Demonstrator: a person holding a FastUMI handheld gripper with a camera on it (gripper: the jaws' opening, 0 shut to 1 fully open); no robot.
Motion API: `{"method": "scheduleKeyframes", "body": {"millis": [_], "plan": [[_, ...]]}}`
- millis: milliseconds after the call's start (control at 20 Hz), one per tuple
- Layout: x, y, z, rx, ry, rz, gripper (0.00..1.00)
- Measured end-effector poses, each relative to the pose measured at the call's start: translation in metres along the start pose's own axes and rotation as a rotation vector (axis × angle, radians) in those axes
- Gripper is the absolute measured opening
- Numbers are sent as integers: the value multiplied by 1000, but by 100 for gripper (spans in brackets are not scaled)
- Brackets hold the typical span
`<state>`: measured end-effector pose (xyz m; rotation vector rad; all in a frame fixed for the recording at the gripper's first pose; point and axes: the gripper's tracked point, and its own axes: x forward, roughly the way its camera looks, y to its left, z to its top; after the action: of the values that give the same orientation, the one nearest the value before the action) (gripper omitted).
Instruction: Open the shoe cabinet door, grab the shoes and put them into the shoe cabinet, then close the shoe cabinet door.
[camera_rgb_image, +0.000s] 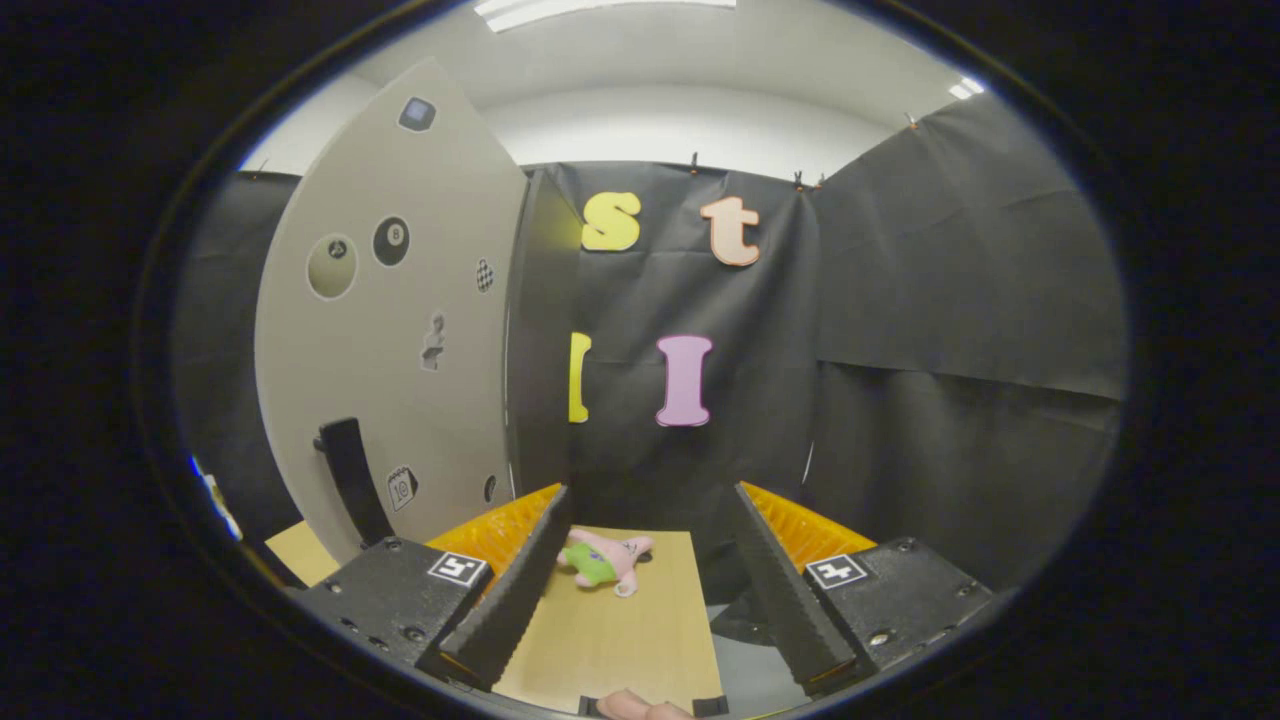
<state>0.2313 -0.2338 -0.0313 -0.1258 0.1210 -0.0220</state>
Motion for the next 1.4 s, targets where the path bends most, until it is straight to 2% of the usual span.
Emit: {"method": "scheduleKeyframes", "body": {"millis": [250,550,800,1000,1400], "plan": [[21,29,-10,-11,28,59,100],[15,68,-9,-21,22,132,100],[8,107,-19,-60,50,230,100],[4,116,-22,-95,48,203,95],[-2,140,-30,-14,105,187,93]]}}
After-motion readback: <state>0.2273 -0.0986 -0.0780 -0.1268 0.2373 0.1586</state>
